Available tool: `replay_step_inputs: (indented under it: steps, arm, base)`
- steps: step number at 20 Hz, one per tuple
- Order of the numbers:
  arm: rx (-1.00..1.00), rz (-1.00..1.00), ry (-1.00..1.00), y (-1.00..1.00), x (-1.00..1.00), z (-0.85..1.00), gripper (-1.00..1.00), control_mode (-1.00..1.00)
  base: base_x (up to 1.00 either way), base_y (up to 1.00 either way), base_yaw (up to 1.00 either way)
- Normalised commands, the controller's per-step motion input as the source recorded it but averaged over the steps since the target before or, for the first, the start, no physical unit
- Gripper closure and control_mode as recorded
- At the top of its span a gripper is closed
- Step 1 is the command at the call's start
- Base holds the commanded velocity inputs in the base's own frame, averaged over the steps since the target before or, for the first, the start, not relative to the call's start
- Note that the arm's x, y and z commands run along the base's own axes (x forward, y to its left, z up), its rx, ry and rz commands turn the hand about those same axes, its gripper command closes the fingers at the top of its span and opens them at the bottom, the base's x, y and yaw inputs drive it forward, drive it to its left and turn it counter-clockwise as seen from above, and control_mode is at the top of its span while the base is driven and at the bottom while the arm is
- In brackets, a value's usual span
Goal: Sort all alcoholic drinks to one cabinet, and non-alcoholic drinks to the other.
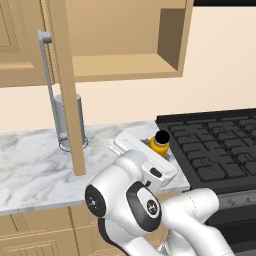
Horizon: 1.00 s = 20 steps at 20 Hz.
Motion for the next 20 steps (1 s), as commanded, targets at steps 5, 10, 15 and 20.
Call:
replay_step_inputs:
  steps: [5,10,15,20]
  arm:
    - [0.00,0.00,0.00,0.00,0.00,0.00,1.00,-1.00]
    - [0.00,0.00,0.00,-0.02,0.00,0.18,1.00,-1.00]
    - [0.00,0.00,0.02,-0.04,0.00,0.31,1.00,-1.00]
    - [-0.01,0.00,0.12,-0.02,0.00,0.25,1.00,-1.00]
  base:
    - [0.00,0.00,0.00]
    - [0.00,0.00,0.00]
    - [0.00,0.00,0.00]
    - [0.00,0.00,0.00]
